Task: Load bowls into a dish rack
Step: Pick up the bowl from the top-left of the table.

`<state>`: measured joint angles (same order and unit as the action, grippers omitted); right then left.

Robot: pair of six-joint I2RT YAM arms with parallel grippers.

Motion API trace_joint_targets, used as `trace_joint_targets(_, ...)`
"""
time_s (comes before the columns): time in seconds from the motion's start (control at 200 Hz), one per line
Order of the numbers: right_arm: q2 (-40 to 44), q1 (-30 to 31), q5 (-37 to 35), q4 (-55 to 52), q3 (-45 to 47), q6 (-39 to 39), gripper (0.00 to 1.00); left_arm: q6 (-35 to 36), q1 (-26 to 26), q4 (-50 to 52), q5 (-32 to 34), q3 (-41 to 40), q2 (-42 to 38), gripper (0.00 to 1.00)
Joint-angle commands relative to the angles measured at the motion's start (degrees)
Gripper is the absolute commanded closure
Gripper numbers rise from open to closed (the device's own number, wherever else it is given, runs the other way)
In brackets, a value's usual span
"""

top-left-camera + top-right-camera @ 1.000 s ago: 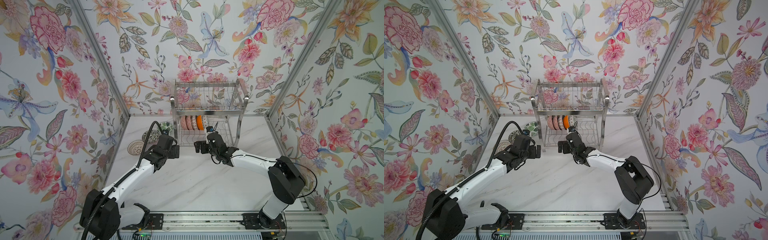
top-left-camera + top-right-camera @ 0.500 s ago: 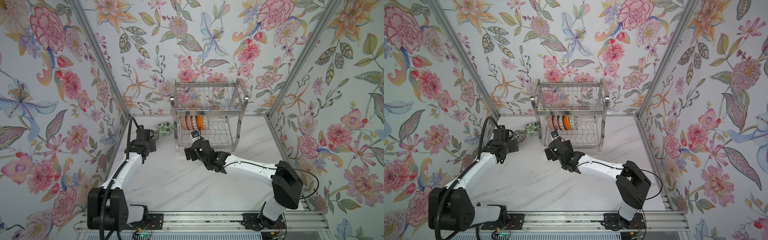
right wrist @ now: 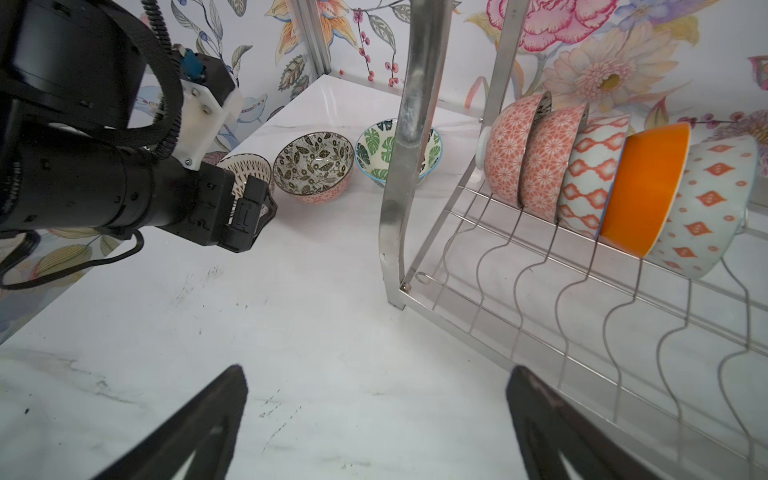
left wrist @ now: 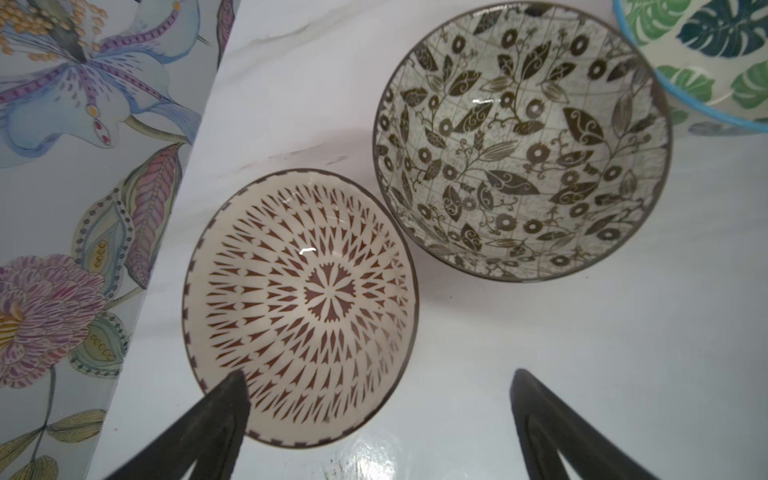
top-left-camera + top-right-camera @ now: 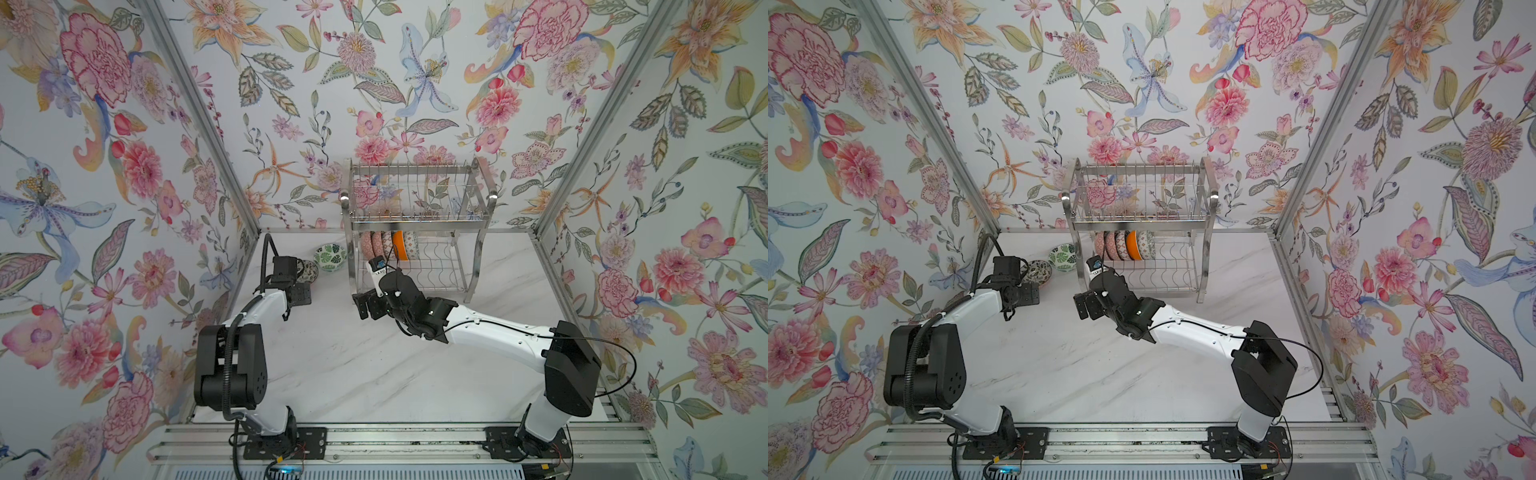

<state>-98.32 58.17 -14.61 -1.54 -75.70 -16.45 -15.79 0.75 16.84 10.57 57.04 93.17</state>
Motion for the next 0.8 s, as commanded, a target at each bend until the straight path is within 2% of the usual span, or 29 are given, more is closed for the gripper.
trace_joint_targets(0.0,-0.5,0.0,1.2,-0.4,0.5,-1.1,0.01,2.5,0.6,0.2,-0.5,1.9,1.6,0.01)
trace_joint_targets(0.145,0.5,-1.2,2.3,0.4,2.7,-2.6,0.01,2.6,0.7,-0.3,-0.7,1.7,3.0,0.02)
trace_joint_targets(0.27,1.5,-2.2,3.0,1.1,4.2,-3.7,0.01,2.3,0.8,-1.3,-2.4,1.2,3.8,0.14)
trace_joint_targets(0.575,3.9,-3.8,3.8,1.6,6.7,-4.8,0.01,1.7,1.9,-2.2,-4.6,0.5,5.0,0.32)
trace_joint_targets(0.796,5.1,-4.4,3.6,2.1,8.5,-5.6,0.01,1.2,2.3,-3.6,-5.4,-0.2,5.0,0.53)
